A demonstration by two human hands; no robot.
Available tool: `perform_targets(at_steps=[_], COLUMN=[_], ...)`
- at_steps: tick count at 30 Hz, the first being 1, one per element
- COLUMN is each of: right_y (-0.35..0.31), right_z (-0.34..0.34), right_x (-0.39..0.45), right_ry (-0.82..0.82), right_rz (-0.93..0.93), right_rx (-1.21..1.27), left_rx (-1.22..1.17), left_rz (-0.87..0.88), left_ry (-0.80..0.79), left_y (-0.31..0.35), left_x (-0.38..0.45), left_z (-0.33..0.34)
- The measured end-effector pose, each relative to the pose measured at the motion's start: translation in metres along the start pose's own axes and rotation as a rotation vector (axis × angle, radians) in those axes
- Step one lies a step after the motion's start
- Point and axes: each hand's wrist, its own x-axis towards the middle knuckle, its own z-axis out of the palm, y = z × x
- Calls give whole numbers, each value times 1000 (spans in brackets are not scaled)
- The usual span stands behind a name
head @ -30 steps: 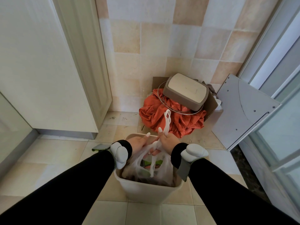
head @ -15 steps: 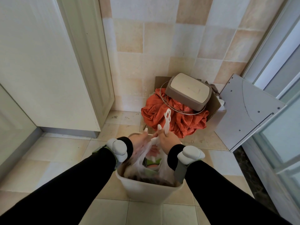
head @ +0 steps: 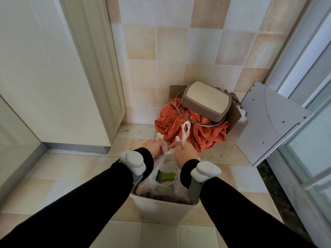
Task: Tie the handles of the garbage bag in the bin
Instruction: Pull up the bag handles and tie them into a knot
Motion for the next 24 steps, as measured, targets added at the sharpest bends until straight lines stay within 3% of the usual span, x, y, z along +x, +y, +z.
perform_targets(at_steps=[8, 12, 16, 24], right_y=[-6, -2, 5, 24], right_z=[-17, -16, -13, -13], right_x=[-2, -10, -9, 0], right_ry=[55, 66, -43, -188], right_rz=[176, 200, 270, 201], right_rx=[-352, -538, -530, -634], left_rx=[-309, -307, -239, -142], left_rz=[36, 56, 72, 121], left_ry=[20, 78, 141, 261], left_y=[22, 18, 6, -10], left_x=[-13, -7, 2, 11], left_z=[-4, -17, -22, -28])
